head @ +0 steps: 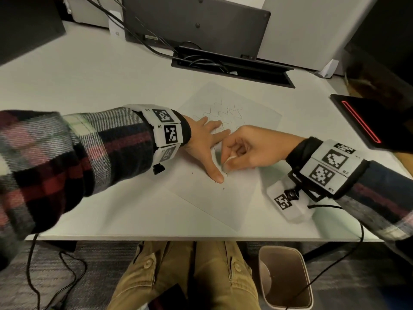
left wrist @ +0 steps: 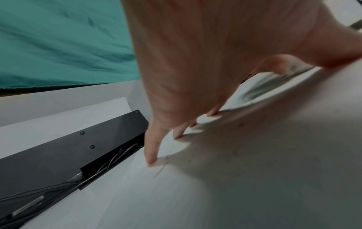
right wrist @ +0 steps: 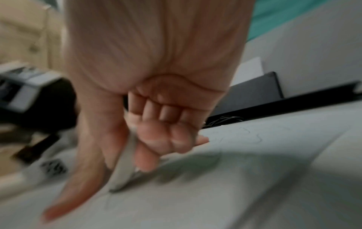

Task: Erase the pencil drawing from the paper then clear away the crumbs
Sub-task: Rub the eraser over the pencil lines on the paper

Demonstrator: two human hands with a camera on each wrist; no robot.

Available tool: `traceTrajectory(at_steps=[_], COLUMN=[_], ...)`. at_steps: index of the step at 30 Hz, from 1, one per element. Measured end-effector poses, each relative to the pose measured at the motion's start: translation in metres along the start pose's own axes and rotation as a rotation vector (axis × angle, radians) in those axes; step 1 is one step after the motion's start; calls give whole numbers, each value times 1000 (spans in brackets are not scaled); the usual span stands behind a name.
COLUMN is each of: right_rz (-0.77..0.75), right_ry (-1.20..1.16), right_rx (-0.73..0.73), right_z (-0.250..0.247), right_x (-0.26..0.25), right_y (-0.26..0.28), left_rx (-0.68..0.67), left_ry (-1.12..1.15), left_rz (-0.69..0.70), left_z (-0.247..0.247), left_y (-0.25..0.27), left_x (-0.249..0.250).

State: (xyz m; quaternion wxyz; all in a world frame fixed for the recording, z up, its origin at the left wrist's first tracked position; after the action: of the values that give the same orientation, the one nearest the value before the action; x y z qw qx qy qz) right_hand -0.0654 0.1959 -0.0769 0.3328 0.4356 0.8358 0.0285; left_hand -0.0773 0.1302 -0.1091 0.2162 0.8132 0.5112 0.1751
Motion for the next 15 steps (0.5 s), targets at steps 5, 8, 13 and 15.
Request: traceTrajectory(at_steps=[5, 8, 13, 15], right_rz=[15, 20, 20, 23], right_ry=[91, 10, 31, 29], right_rx=[127, 27, 109, 119], right_z=[-23, -6, -21, -24], right_x=[12, 7, 17, 20], right_y=[-7, -2, -1, -2], left_rx=[1, 3, 8, 26], left_ry=[-6, -2, -3, 11], left_rz=[3, 1, 0, 23], left_z=[-1, -2, -2, -4], left_y=[3, 1, 1, 1], left_x=[2, 1, 2, 5])
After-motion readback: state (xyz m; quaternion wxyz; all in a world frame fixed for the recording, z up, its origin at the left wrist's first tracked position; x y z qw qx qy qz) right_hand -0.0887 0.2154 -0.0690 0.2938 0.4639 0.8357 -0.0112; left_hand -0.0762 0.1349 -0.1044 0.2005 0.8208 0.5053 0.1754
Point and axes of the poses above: each hand's wrist, its own y-axis away from the middle knuckle, its own z-axis out of the palm, x = y × z, the point moved 9 cm from there along -y, towards the middle knuckle, and after that the axes turned 4 degrees about x, right-handed, at the moved point
